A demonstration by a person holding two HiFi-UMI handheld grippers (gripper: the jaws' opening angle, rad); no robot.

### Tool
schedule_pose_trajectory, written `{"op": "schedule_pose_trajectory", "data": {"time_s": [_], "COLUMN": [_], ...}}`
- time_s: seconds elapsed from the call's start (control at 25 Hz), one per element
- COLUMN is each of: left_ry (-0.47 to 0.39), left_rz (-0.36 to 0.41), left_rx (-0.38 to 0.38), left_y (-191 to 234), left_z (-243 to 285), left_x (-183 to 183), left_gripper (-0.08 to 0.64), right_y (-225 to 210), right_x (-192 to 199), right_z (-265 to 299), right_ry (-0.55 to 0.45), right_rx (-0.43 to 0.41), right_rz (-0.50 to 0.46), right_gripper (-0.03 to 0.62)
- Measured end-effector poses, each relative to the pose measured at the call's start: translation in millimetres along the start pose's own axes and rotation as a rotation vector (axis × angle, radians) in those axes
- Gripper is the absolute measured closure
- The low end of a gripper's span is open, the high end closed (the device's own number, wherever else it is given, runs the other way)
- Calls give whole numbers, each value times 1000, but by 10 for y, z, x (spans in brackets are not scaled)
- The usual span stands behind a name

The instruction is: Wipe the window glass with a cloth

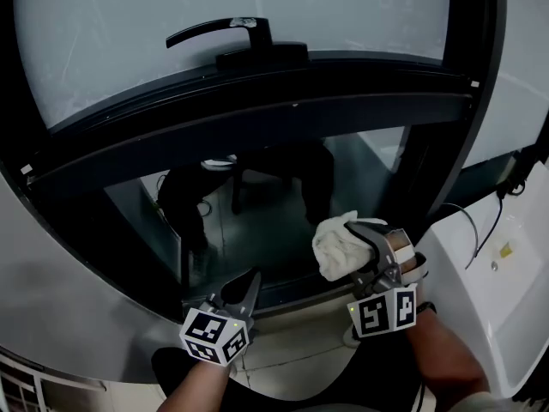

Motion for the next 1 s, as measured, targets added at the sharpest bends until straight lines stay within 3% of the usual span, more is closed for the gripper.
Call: {"op": "schedule_pose_trajectory", "data": {"time_s": [0.16,0.28,0.4,0.6,0.76,1.0], "left_ry": [-21,-37,-30,15,33,53], "left_rz": [10,36,71,20,44,25], "left_rx": [19,29,35,51,79,103], "left_y": [95,184,303,477,515,595], "left_z": [255,435,593,675,672,653], "left_x": [-33,-17,98,394,552,724], "left_gripper": [543,543,543,543,543,543], "right_y": [-312,-510,-626,-723,-798,-864], "right_x": [-175,-284,-359,-470,-535,-551], "right_z": [264,491,722,1016,1152,1282], "right_ry": [45,74,111,152,164,196], "right_rx": [117,182,238,295,338,350], "right_rz": [-192,-258,-295,-337,-358,-350], "right_gripper": [468,468,468,468,468,468]}}
Point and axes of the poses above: the fingertips, and each gripper's own axes: z forward along the fingers, y to its left, x out of its underside, the point moved 8 cm from there along -z, backward along the fingers, and after that the axes turned 10 degrees about -x, right-handed, at the moved point
